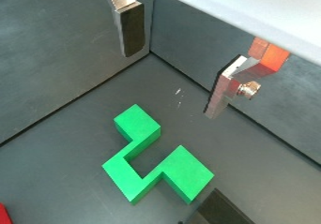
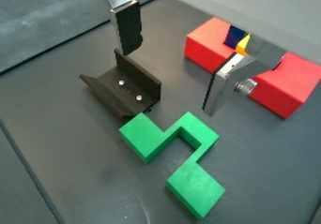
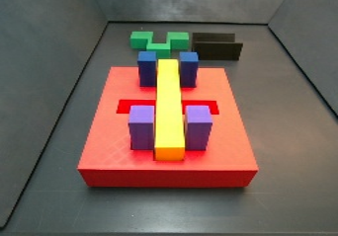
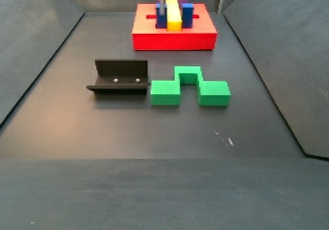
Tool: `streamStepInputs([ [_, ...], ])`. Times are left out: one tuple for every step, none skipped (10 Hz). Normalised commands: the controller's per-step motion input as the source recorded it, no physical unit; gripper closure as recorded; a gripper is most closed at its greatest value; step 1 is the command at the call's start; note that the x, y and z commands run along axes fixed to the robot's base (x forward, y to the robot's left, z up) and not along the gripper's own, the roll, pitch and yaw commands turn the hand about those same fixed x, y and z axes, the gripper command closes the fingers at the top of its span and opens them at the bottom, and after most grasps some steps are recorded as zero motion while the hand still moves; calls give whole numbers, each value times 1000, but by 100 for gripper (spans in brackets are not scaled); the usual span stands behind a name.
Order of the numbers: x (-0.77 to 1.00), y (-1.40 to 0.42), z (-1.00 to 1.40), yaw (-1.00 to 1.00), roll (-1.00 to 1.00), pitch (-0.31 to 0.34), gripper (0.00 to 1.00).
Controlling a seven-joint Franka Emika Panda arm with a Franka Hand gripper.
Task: Pick up the green object. Move up. Place the green object on the fixture. Regrasp the green object. Move to above the board. Insert the green object.
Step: Pick up the green object.
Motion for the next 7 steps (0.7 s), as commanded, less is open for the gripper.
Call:
streamStepInputs([
  [-171, -929, -694, 43, 273, 0, 0],
  [-120, -983, -777, 23, 244, -7, 0],
  [-54, -1000, -794, 9, 226, -43, 0],
  [-97, -1000, -794, 23, 229, -57, 0],
  [-63, -654, -771, 40, 154, -74, 0],
  [80, -60, -731, 23, 0, -96, 0],
  [220, 0, -726, 0, 0, -99, 0],
])
